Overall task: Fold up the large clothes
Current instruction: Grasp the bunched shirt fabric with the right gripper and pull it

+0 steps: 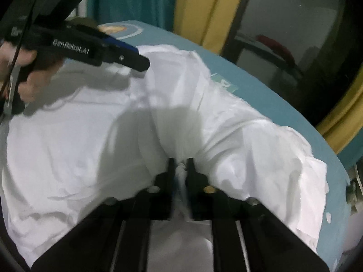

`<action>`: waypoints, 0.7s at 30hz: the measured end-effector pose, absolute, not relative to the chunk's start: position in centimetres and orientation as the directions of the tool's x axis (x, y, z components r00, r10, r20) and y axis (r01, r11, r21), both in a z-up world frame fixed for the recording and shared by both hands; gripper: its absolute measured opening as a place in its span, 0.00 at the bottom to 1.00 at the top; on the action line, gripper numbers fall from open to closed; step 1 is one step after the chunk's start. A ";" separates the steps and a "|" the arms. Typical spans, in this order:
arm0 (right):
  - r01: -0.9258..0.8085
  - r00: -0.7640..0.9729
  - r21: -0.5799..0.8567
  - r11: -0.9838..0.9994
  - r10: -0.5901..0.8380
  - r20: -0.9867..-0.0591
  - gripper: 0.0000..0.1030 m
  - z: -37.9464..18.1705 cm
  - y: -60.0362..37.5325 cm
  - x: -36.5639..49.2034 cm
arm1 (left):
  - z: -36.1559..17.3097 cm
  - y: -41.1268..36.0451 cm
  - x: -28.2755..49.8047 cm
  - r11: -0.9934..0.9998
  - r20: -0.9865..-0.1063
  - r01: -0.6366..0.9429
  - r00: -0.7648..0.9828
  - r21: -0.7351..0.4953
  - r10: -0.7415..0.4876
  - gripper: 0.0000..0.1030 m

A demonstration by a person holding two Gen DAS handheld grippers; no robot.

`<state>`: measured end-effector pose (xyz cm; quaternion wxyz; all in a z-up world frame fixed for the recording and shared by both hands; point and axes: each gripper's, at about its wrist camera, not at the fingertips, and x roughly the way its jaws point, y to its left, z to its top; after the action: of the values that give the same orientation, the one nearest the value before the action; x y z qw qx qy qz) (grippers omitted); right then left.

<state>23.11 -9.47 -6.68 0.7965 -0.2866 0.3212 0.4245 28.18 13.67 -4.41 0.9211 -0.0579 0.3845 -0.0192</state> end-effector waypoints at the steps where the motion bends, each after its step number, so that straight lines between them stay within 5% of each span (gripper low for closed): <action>1: -0.857 0.437 -0.180 0.482 0.497 -0.750 0.48 -6.3 -9.7 23.1 | -4.4 13.5 28.5 0.993 -0.708 -0.010 0.701 -0.121 -0.079 0.49; 2: -0.861 0.428 -0.160 0.484 0.517 -0.741 0.64 -5.8 -10.1 23.1 | -4.5 13.3 28.8 0.993 -0.711 -0.007 0.699 -0.118 -0.080 0.49; 9: -0.819 0.440 -0.039 0.573 0.581 -0.685 0.65 -3.5 -12.1 25.0 | -7.5 13.3 29.7 0.999 -0.794 -0.016 0.607 -0.045 -0.026 0.49; 21: -0.663 0.561 -0.145 0.734 0.360 -0.745 0.65 -6.6 -11.9 27.7 | -7.2 15.7 25.1 0.994 -0.761 -0.089 0.649 -0.071 0.004 0.49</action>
<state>27.68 -11.92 -6.63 0.8583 -0.2099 0.3614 0.2979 25.06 15.72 -7.17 0.9066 -0.0509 0.4181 0.0257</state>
